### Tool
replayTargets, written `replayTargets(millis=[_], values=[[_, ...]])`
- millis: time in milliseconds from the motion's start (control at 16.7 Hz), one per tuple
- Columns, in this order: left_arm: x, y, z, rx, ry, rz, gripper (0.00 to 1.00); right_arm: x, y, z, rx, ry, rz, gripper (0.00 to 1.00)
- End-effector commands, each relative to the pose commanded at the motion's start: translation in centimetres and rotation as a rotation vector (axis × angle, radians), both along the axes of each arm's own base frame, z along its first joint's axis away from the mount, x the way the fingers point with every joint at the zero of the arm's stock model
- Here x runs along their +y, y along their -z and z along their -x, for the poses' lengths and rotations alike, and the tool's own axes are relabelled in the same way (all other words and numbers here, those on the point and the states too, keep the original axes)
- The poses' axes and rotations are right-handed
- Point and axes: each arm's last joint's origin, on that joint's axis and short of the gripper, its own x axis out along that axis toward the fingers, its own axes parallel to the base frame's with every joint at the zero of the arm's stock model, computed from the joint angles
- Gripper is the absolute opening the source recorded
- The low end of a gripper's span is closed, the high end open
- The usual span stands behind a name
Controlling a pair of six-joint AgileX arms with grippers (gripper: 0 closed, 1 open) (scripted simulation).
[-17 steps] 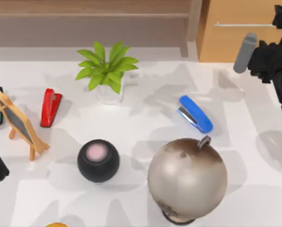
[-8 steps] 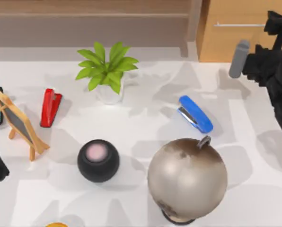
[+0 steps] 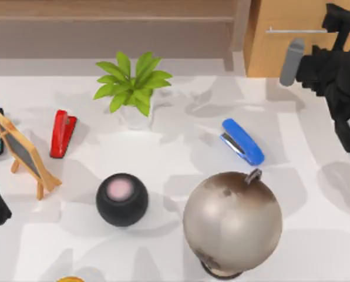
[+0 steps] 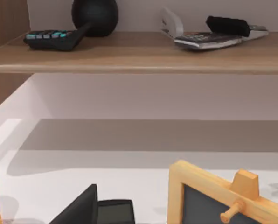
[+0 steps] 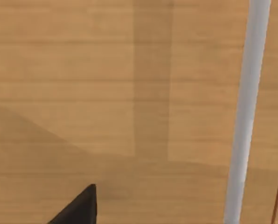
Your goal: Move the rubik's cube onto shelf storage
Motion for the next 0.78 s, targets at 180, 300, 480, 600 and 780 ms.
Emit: replayTargets(millis=[180, 300, 480, 600, 780], values=[[0.00, 0.00, 0.00, 0.000, 0.000, 0.000, 1.00, 0.00, 0.00, 0.00, 0.000, 0.000, 0.000, 0.92], [0.00, 0.00, 0.00, 0.000, 0.000, 0.000, 1.00, 0.00, 0.00, 0.00, 0.000, 0.000, 0.000, 0.77], [0.00, 0.00, 0.00, 0.000, 0.000, 0.000, 1.00, 0.00, 0.00, 0.00, 0.000, 0.000, 0.000, 0.55], [0.00, 0.00, 0.00, 0.000, 0.000, 0.000, 1.00, 0.00, 0.00, 0.00, 0.000, 0.000, 0.000, 0.40], [0.00, 0.00, 0.00, 0.000, 0.000, 0.000, 1.00, 0.00, 0.00, 0.00, 0.000, 0.000, 0.000, 0.17]])
